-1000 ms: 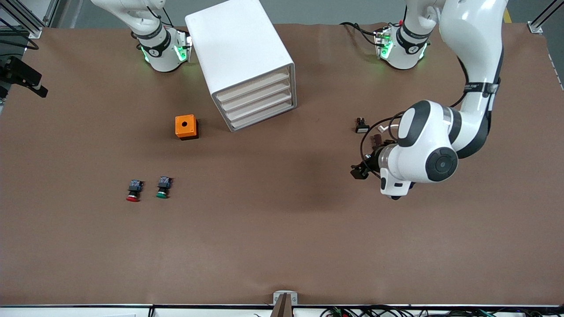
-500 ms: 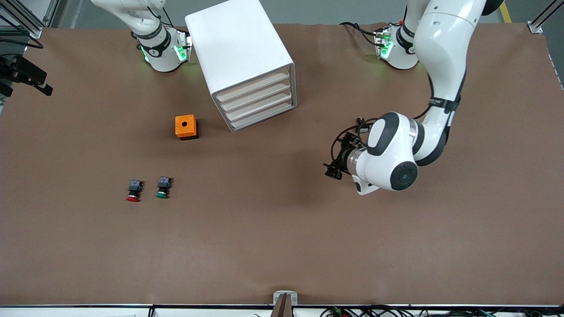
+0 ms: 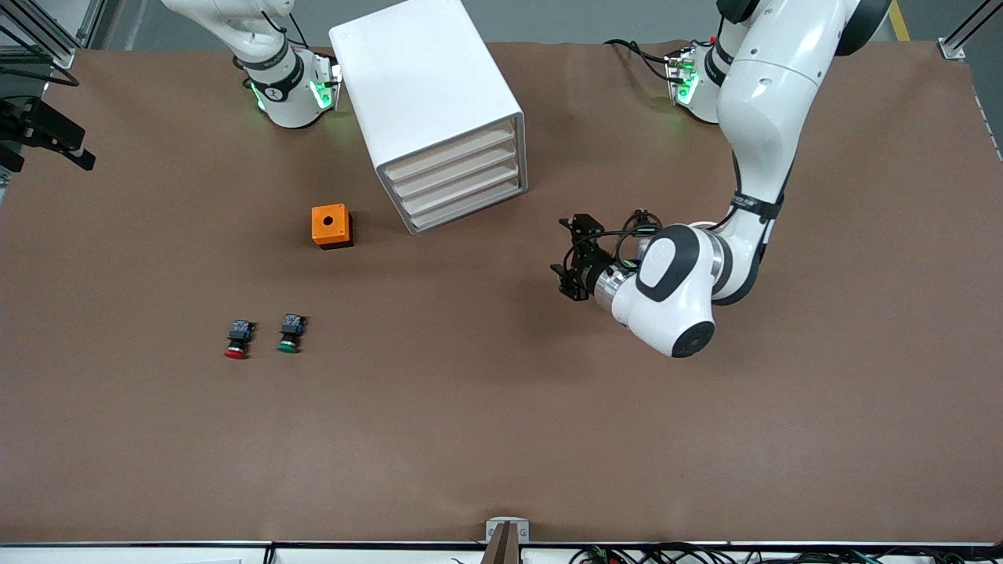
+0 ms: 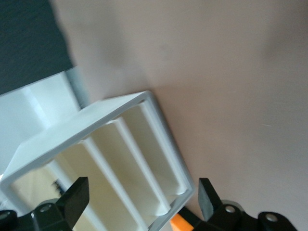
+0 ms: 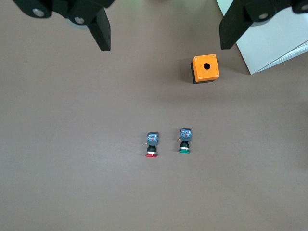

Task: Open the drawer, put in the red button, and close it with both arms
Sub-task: 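Move the left gripper toward the top drawer handle of the white cabinet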

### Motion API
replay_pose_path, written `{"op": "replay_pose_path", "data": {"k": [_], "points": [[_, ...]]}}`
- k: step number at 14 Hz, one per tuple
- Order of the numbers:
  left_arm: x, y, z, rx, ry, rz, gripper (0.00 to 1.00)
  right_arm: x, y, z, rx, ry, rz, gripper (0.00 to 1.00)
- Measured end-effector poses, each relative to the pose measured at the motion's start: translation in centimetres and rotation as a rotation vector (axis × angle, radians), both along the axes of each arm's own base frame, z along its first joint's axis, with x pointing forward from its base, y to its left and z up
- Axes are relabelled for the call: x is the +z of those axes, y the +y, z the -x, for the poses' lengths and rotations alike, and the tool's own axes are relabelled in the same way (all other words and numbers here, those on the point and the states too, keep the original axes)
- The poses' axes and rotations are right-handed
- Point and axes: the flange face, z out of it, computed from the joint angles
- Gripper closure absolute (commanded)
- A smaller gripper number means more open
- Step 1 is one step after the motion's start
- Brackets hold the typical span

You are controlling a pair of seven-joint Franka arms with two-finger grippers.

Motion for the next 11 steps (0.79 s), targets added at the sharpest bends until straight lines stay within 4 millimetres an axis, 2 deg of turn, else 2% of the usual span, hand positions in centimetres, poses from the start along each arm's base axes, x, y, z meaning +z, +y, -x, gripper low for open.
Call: {"op": "replay_pose_path", "data": {"k": [7, 11], "points": [[-3.4, -2.4, 1.6, 0.172, 0.326, -0.064, 0.0, 0.0, 0.0, 0.0, 0.0, 0.002, 0.0, 0.0], [-4.0, -5.7, 4.0, 0.147, 0.403, -0.085, 0.0, 0.0, 0.0, 0.0, 0.0, 0.003, 0.0, 0.0]]}}
